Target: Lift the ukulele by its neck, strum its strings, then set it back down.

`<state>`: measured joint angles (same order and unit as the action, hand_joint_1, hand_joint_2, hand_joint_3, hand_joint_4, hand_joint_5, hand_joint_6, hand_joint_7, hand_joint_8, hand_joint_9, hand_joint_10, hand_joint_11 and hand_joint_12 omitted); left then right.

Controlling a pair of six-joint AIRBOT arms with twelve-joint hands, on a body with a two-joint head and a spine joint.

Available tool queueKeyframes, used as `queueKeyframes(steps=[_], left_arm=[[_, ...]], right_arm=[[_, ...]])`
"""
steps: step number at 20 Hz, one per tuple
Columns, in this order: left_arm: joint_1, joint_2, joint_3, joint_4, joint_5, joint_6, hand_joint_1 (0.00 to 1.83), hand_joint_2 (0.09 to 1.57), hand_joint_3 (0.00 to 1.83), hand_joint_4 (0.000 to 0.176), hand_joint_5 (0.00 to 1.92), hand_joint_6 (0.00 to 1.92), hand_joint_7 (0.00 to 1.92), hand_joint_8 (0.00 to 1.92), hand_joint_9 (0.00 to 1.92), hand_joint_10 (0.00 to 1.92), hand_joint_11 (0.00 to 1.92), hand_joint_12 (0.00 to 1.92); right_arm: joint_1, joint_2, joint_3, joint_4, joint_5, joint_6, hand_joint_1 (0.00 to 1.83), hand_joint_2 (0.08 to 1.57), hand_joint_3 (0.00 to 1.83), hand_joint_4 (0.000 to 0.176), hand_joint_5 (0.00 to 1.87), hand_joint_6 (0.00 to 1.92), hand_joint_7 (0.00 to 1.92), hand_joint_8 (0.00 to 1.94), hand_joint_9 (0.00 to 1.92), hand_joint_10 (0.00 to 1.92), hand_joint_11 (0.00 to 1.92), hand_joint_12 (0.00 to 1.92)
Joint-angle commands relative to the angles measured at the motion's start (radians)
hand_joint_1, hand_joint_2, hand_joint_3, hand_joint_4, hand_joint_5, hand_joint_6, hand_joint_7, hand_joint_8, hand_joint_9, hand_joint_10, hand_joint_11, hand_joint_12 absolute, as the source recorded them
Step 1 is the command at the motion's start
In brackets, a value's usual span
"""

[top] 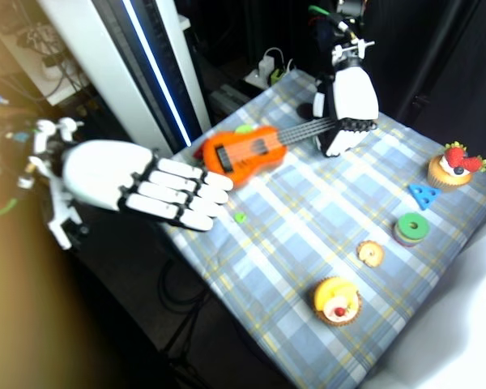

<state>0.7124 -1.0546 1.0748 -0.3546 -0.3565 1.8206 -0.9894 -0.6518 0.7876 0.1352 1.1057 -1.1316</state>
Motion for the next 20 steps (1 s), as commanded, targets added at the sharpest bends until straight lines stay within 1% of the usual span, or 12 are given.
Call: queueKeyframes(steps=[1,2,3,6,8,10,13,14,15,17,19,20], left_arm=[[-0.016,0.004,-0.002,0.004,-0.115,-0.010,1.48,1.16,0.00,0.000,0.94,1.92,1.17,1.92,1.38,1.92,1.46,1.92],[-0.020,0.004,-0.003,0.004,-0.122,-0.010,1.50,1.16,0.00,0.000,0.95,1.92,1.18,1.92,1.40,1.92,1.49,1.92],[-0.023,0.003,-0.004,0.004,-0.127,-0.010,1.50,1.15,0.00,0.000,0.96,1.92,1.17,1.92,1.40,1.92,1.51,1.92],[-0.038,0.002,-0.006,0.008,-0.154,-0.011,1.47,1.16,0.01,0.000,0.93,1.92,1.16,1.92,1.37,1.92,1.46,1.92],[-0.045,0.001,-0.006,0.010,-0.174,-0.012,1.46,1.17,0.01,0.000,0.91,1.92,1.16,1.92,1.36,1.92,1.45,1.92],[-0.051,0.001,-0.007,0.015,-0.188,-0.012,1.51,1.15,0.00,0.000,0.94,1.92,1.20,1.92,1.40,1.92,1.49,1.92],[-0.061,0.004,-0.007,0.026,-0.190,-0.012,1.52,1.14,0.00,0.000,0.97,1.92,1.23,1.92,1.44,1.92,1.53,1.92],[-0.062,0.004,-0.006,0.028,-0.186,-0.012,1.49,1.16,0.01,0.000,0.97,1.92,1.22,1.92,1.44,1.92,1.54,1.92],[-0.063,0.003,-0.004,0.031,-0.183,-0.012,1.46,1.17,0.01,0.000,0.96,1.92,1.21,1.92,1.42,1.92,1.53,1.92],[-0.069,-0.002,0.002,0.034,-0.174,-0.012,1.46,1.17,0.01,0.000,0.93,1.92,1.17,1.92,1.40,1.92,1.51,1.92],[-0.072,-0.008,0.010,0.034,-0.170,-0.013,1.47,1.17,0.00,0.000,0.90,1.92,1.14,1.92,1.39,1.92,1.50,1.92],[-0.072,-0.010,0.013,0.030,-0.173,-0.013,1.48,1.17,0.00,0.000,0.91,1.92,1.14,1.92,1.39,1.92,1.49,1.92]], right_arm=[[0.005,0.005,0.004,-0.018,0.121,0.020,0.56,1.31,0.01,0.001,0.00,0.00,0.00,0.00,0.00,0.00,0.00,0.00],[0.005,0.005,0.011,-0.037,0.121,0.048,0.51,1.31,0.01,0.031,0.00,0.00,0.00,0.00,0.00,0.00,0.00,0.00],[0.005,0.005,0.016,-0.049,0.121,0.070,0.50,1.32,0.01,0.016,0.00,0.00,0.00,0.00,0.00,0.00,0.00,0.00],[0.007,0.006,0.024,-0.091,0.115,0.116,0.45,1.30,0.00,0.046,0.01,0.01,0.00,0.00,0.00,0.00,0.01,0.01],[0.024,0.010,0.027,-0.119,0.086,0.124,0.44,1.28,0.00,0.044,0.05,0.02,0.00,0.00,0.00,0.00,0.03,0.02],[0.064,0.014,0.045,-0.176,0.020,0.165,0.44,1.26,0.00,0.017,0.11,0.03,0.00,0.00,0.00,0.00,0.00,0.00],[0.231,0.012,0.071,-0.348,-0.190,0.253,0.55,1.27,0.00,0.031,0.21,0.05,0.00,0.00,0.00,0.00,0.00,0.00],[0.306,0.006,0.076,-0.432,-0.284,0.273,0.53,1.24,0.00,0.078,0.22,0.05,0.00,0.00,0.00,0.00,0.00,0.00],[0.355,0.000,0.083,-0.498,-0.337,0.314,0.55,1.25,0.00,0.095,0.23,0.04,0.00,0.00,0.00,0.00,0.01,0.01],[0.440,-0.008,0.097,-0.657,-0.435,0.437,0.61,1.28,0.00,0.082,0.24,0.03,0.00,0.00,0.00,0.00,0.00,0.00],[0.506,-0.008,0.097,-0.788,-0.498,0.525,0.71,1.27,0.00,0.098,0.24,0.02,0.00,0.00,0.00,0.00,0.00,0.00],[0.539,-0.007,0.096,-0.853,-0.524,0.567,0.75,1.27,0.00,0.078,0.27,0.03,0.00,0.00,0.00,0.00,0.00,0.00]])
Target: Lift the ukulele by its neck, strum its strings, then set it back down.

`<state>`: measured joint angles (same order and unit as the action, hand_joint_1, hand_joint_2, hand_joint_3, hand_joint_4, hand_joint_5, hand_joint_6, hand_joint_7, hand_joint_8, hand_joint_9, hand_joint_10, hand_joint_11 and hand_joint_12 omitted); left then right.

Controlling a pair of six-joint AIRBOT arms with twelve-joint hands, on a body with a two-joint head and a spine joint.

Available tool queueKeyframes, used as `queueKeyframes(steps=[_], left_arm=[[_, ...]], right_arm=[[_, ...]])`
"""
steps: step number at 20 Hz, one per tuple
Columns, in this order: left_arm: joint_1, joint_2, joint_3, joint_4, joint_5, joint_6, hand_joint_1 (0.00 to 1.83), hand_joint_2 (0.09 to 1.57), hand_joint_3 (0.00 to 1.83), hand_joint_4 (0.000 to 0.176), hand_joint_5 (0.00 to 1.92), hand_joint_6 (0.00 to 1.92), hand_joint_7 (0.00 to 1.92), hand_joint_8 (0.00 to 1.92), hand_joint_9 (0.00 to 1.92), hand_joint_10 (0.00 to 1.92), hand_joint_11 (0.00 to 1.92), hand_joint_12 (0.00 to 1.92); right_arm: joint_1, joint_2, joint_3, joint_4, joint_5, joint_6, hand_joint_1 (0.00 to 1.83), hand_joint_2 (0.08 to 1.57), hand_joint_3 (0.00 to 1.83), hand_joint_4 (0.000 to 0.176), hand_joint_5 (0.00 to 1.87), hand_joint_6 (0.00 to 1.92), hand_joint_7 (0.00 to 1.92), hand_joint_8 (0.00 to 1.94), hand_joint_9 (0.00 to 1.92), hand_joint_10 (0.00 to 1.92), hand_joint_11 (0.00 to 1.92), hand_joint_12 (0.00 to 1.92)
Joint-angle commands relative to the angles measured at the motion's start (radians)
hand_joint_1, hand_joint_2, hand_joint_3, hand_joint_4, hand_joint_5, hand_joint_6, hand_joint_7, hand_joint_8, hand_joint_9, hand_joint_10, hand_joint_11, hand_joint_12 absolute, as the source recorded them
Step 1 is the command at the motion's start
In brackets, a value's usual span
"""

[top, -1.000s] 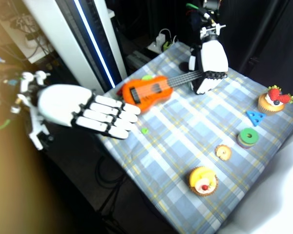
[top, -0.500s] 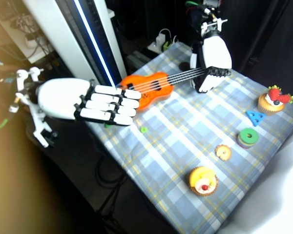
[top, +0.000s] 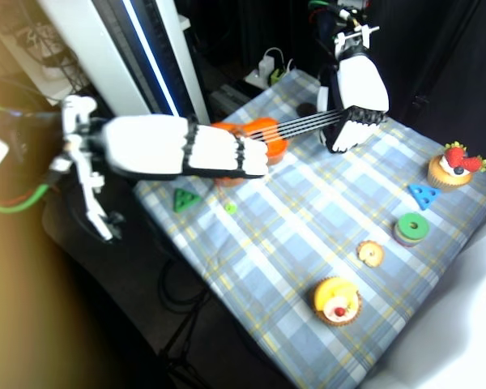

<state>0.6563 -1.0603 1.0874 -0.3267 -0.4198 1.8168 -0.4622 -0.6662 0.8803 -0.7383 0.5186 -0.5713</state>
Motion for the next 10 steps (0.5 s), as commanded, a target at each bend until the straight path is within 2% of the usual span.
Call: queueKeyframes(steps=[1,2,3,4,5,6,7,8,9,10], left_arm=[[-0.014,-0.005,0.001,-0.002,-0.114,-0.010,1.48,1.16,0.00,0.000,0.90,1.92,1.14,1.92,1.39,1.92,1.49,1.92],[-0.013,-0.005,0.002,-0.004,-0.117,-0.010,1.45,1.18,0.01,0.000,0.92,1.92,1.16,1.92,1.39,1.92,1.48,1.92],[-0.012,-0.005,0.003,-0.009,-0.121,-0.010,1.43,1.19,0.01,0.000,0.93,1.92,1.17,1.92,1.38,1.92,1.48,1.92],[-0.012,-0.005,0.004,-0.013,-0.124,-0.010,1.43,1.19,0.01,0.000,0.93,1.92,1.17,1.92,1.38,1.92,1.48,1.92],[-0.011,-0.007,0.008,-0.020,-0.126,-0.010,1.46,1.18,0.00,0.000,0.95,1.92,1.18,1.92,1.40,1.92,1.50,1.92],[-0.010,-0.012,0.017,-0.031,-0.130,-0.010,1.48,1.16,0.00,0.000,0.98,1.92,1.20,1.92,1.42,1.92,1.52,1.92],[-0.010,-0.014,0.019,-0.033,-0.132,-0.010,1.50,1.16,0.00,0.000,0.99,1.92,1.22,1.92,1.44,1.92,1.53,1.92],[-0.010,-0.016,0.022,-0.039,-0.139,-0.009,1.51,1.16,0.00,0.000,0.98,1.92,1.22,1.92,1.46,1.92,1.54,1.92],[-0.011,-0.019,0.024,-0.044,-0.145,-0.008,1.50,1.16,0.00,0.000,0.98,1.92,1.23,1.92,1.47,1.92,1.55,1.92],[-0.011,-0.023,0.027,-0.046,-0.146,-0.006,1.49,1.16,0.00,0.000,0.98,1.92,1.22,1.92,1.47,1.92,1.55,1.92]], right_arm=[[0.027,0.009,0.002,-0.010,0.052,0.026,0.76,1.27,0.00,0.078,0.28,0.03,0.00,0.00,0.00,0.00,0.00,0.00],[0.047,0.014,-0.001,-0.054,0.039,0.057,0.80,1.25,0.00,0.074,0.31,0.03,0.00,0.00,0.00,0.00,0.00,0.00],[0.071,0.026,-0.010,-0.094,0.023,0.078,0.81,1.27,0.00,0.006,0.15,0.03,0.00,0.00,0.05,0.03,0.00,0.85],[0.084,0.032,-0.015,-0.111,0.015,0.083,0.81,1.27,0.00,0.006,0.15,0.03,0.00,0.00,0.05,0.03,0.00,0.85],[0.104,0.039,-0.022,-0.144,0.003,0.099,0.78,1.26,0.00,0.000,0.13,0.03,0.04,0.01,0.15,0.09,0.00,1.38],[0.143,0.045,-0.027,-0.239,-0.021,0.169,0.73,1.25,0.00,0.000,0.15,0.03,0.01,0.00,0.05,0.05,0.00,1.48],[0.164,0.046,-0.028,-0.290,-0.033,0.212,0.69,1.24,0.00,0.007,0.16,0.03,0.00,0.00,0.01,0.01,0.00,1.41],[0.209,0.048,-0.031,-0.425,-0.057,0.318,0.62,1.25,0.00,0.016,0.17,0.03,0.00,0.00,0.00,0.00,0.00,1.39],[0.261,0.049,-0.034,-0.581,-0.073,0.441,0.62,1.24,0.00,0.011,0.19,0.03,0.00,0.00,0.00,0.00,0.00,1.29],[0.312,0.049,-0.037,-0.702,-0.078,0.541,0.62,1.24,0.00,0.014,0.19,0.02,0.00,0.00,0.00,0.00,0.00,1.31]])
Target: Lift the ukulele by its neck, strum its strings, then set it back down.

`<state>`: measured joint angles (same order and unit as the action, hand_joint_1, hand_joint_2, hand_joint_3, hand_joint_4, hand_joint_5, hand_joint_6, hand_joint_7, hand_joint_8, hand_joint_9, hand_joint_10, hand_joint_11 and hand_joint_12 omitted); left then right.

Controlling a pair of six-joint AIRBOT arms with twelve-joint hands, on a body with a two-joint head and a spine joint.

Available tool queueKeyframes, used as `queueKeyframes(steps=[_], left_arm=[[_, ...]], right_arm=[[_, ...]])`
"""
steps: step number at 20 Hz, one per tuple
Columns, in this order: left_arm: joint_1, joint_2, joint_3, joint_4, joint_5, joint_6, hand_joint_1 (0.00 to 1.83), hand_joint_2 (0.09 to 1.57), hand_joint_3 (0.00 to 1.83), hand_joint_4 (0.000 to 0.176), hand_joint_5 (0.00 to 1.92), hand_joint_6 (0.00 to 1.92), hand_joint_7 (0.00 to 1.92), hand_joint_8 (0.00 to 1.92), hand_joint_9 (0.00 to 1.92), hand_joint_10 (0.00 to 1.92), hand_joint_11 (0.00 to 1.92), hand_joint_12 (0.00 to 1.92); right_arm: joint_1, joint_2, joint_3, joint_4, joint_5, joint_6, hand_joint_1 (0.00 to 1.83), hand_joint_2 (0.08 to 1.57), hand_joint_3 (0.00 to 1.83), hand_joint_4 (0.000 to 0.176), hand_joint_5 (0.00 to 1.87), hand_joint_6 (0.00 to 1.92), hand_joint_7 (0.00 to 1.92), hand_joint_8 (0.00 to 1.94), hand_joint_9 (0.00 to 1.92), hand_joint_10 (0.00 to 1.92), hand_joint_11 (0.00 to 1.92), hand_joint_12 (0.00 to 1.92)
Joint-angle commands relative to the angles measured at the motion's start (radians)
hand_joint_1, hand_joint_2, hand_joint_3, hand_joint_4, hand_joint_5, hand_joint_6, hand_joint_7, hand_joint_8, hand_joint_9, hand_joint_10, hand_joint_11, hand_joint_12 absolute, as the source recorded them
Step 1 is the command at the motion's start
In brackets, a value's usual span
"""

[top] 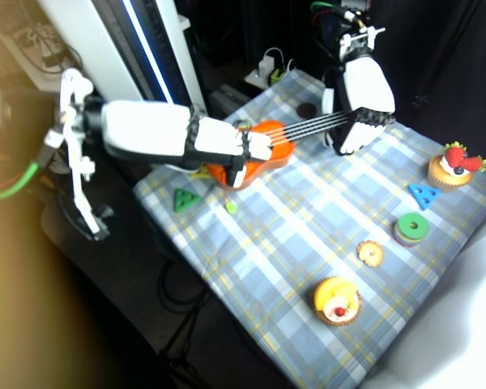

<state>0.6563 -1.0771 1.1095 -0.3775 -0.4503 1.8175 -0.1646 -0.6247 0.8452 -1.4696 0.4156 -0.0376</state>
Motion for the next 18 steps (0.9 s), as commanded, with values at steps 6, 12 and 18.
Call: queueKeyframes(steps=[6,12,18], left_arm=[[-0.013,-0.022,0.018,-0.013,-0.128,-0.005,1.48,1.17,0.00,0.000,1.01,1.92,1.20,1.92,1.47,1.92,1.57,1.92],[-0.021,-0.025,0.016,-0.011,-0.140,-0.005,1.48,1.18,0.00,0.000,0.97,1.92,1.18,1.92,1.47,1.92,1.57,1.92],[-0.024,-0.020,-0.001,0.000,-0.158,-0.005,1.46,1.19,0.00,0.000,0.95,1.92,1.16,1.92,1.45,1.92,1.55,1.92]], right_arm=[[0.262,0.006,-0.019,-0.726,0.088,0.607,0.56,1.29,0.01,0.040,0.27,0.01,0.00,0.00,0.00,0.00,0.00,0.72],[0.313,-0.006,-0.022,-0.914,0.118,0.732,0.50,1.30,0.01,0.010,0.31,0.00,0.00,0.00,0.00,0.00,0.00,0.00],[0.304,-0.036,-0.004,-0.932,0.098,0.733,0.44,1.26,0.00,0.028,0.24,0.00,0.00,0.00,0.00,0.00,0.01,0.01]])
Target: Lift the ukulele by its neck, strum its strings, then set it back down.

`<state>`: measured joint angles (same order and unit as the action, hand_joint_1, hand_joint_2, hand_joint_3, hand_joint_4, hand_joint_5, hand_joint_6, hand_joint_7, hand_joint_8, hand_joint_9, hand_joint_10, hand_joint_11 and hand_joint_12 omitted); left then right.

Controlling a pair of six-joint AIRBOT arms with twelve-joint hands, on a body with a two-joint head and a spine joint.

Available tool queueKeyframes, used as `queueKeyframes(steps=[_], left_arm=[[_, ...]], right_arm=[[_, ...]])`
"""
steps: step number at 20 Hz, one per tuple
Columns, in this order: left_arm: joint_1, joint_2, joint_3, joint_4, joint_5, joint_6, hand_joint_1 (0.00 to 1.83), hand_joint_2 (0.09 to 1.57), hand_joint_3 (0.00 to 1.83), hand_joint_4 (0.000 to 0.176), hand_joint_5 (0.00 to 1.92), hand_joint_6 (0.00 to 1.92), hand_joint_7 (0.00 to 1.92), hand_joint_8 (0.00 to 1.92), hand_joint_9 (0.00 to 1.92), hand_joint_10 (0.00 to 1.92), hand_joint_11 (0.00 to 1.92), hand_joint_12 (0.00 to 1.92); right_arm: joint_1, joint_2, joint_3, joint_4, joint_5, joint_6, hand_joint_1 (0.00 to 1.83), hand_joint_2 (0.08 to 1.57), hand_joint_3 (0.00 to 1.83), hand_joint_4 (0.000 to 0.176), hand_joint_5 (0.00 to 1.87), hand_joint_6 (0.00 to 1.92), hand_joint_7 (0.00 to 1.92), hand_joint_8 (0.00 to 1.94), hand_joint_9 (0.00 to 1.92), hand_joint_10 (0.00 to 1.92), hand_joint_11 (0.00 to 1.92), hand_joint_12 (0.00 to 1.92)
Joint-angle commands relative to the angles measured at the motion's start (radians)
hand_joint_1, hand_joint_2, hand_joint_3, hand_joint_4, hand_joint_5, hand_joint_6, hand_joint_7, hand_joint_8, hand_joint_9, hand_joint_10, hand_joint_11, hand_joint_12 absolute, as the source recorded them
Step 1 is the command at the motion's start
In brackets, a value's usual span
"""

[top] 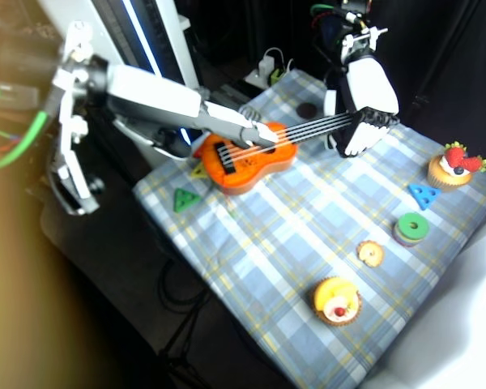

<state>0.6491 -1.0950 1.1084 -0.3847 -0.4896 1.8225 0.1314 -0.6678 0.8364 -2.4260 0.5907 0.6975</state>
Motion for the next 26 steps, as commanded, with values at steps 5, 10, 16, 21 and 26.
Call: queueKeyframes(steps=[5,10,16,21,26], left_arm=[[-0.015,0.000,-0.004,0.009,-0.127,-0.010,1.47,1.19,0.00,0.000,0.97,1.92,1.17,1.92,1.48,1.92,1.57,1.92],[-0.012,0.006,-0.016,0.014,-0.141,-0.010,1.51,1.16,0.00,0.000,0.99,1.92,1.20,1.92,1.47,1.92,1.56,1.92],[-0.008,0.009,-0.017,0.011,-0.149,-0.012,1.50,1.18,0.00,0.000,0.93,1.92,1.16,1.92,1.44,1.92,1.54,1.92],[-0.002,0.010,-0.010,-0.003,-0.150,-0.012,1.48,1.17,0.00,0.013,0.96,1.92,1.19,1.92,1.46,1.92,1.53,1.92],[0.000,0.009,-0.006,-0.010,-0.148,-0.012,1.49,1.18,0.00,0.034,0.94,1.92,1.14,1.92,1.43,1.92,1.52,1.92]], right_arm=[[-0.024,-0.023,0.027,0.023,-0.098,-0.002,0.38,1.31,0.02,0.006,0.19,0.00,0.00,0.00,0.00,0.00,0.00,0.00],[-0.056,-0.047,0.047,0.024,-0.110,-0.002,0.41,1.28,0.00,0.000,0.25,0.03,0.04,0.01,0.00,0.00,0.00,0.00],[-0.084,-0.056,0.048,0.064,-0.106,-0.002,0.70,1.28,0.00,0.028,0.40,0.08,0.00,0.00,0.00,0.00,0.00,0.00],[-0.073,-0.038,0.038,0.146,-0.073,-0.002,0.73,1.28,0.00,0.074,0.42,0.05,0.00,0.00,0.00,0.00,0.00,0.00],[-0.001,0.013,0.014,0.184,-0.059,-0.002,0.70,1.30,0.00,0.000,0.45,0.01,0.00,0.00,0.00,0.00,0.00,0.36]])
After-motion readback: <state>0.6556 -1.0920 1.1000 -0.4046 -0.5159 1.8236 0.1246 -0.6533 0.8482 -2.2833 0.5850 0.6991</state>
